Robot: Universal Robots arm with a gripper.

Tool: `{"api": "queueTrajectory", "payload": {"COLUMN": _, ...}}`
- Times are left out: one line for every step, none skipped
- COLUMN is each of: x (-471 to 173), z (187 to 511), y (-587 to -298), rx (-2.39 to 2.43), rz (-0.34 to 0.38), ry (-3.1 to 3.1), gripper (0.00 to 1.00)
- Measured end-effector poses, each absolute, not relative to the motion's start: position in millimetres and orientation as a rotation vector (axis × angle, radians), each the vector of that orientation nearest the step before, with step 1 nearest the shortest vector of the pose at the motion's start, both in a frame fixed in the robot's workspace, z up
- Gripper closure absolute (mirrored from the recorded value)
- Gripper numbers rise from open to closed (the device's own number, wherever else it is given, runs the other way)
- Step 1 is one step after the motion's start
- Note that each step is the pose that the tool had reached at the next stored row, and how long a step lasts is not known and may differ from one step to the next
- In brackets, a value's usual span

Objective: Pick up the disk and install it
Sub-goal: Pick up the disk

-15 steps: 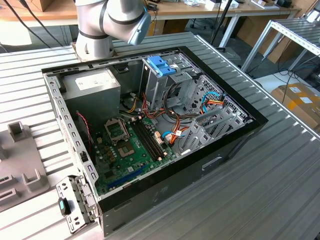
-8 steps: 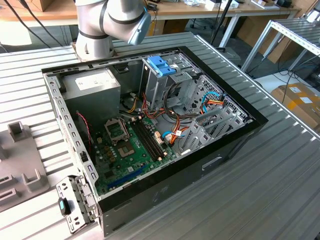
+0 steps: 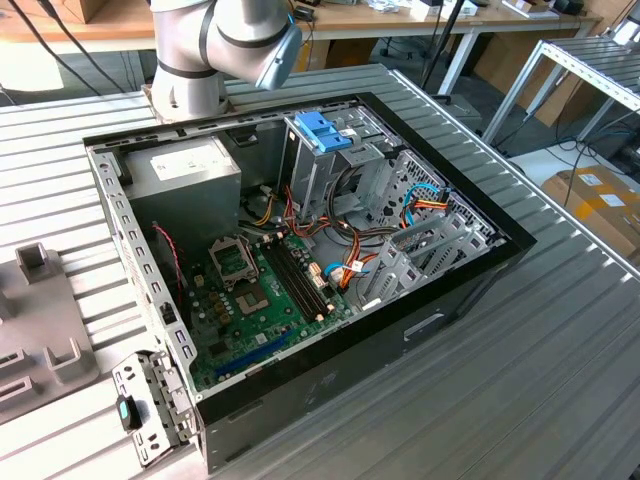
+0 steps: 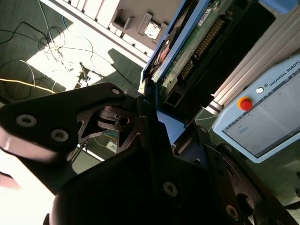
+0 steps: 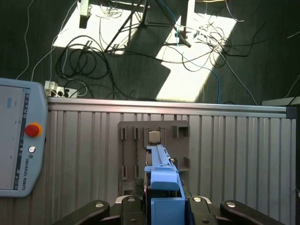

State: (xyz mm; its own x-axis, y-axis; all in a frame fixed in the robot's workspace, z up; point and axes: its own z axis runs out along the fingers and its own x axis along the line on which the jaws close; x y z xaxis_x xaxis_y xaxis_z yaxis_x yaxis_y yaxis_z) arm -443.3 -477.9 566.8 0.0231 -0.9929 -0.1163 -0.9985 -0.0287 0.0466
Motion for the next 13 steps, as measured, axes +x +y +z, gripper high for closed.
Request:
{"api": "queueTrajectory", "payload": {"x": -442, "z": 567, "y": -478, "rx": -2.212, "rz": 0.180, "ry": 2.155, "gripper": 0.63}}
{"api": "queueTrajectory", "payload": {"x": -442, "z": 567, "y": -478, "rx": -2.212, "rz": 0.180, "ry": 2.155, "gripper": 0.63}}
{"api": "queueTrajectory", "payload": {"x": -441, "z": 567, "y": -478, "rx": -2.212, "rz": 0.180, "ry": 2.155, "gripper": 0.63}}
{"api": "queueTrajectory", "payload": {"x": -440, "z": 567, "y": -478, "rx": -2.212, "rz": 0.180, "ry": 2.155, "gripper": 0.63}}
{"api": "queueTrajectory", "payload": {"x": -439, "z": 567, "y": -478, "rx": -2.212, "rz": 0.180, "ry": 2.155, "gripper": 0.63}}
{"api": "queueTrajectory", "payload": {"x": -437, "z": 567, "y": -478, "rx": -2.212, "rz": 0.179, "ry": 2.155, "gripper": 0.63}}
{"api": "queueTrajectory", "payload": {"x": -437, "z": 567, "y": -478, "rx": -2.212, "rz": 0.179, "ry": 2.155, "gripper": 0.63}}
{"api": "queueTrajectory", "payload": {"x": -436, "z": 567, "y": -478, "rx": -2.212, "rz": 0.179, "ry": 2.155, "gripper": 0.63}}
{"api": "queueTrajectory", "payload": {"x": -435, "z": 567, "y": -478, "rx": -2.212, "rz": 0.179, "ry": 2.155, "gripper": 0.63}}
{"api": "queueTrajectory", "payload": {"x": -434, "z": 567, "y": -478, "rx": -2.212, "rz": 0.179, "ry": 2.155, "gripper": 0.63}}
{"api": "queueTrajectory", "payload": {"x": -433, "z": 567, "y": -478, "rx": -2.212, "rz": 0.179, "ry": 2.155, "gripper": 0.63}}
{"api": "queueTrajectory", "payload": {"x": -433, "z": 567, "y": -478, "rx": -2.212, "rz": 0.179, "ry": 2.155, "gripper": 0.63}}
{"api": "queueTrajectory", "payload": {"x": -432, "z": 567, "y": -478, "rx": -2.212, "rz": 0.179, "ry": 2.155, "gripper": 0.63}}
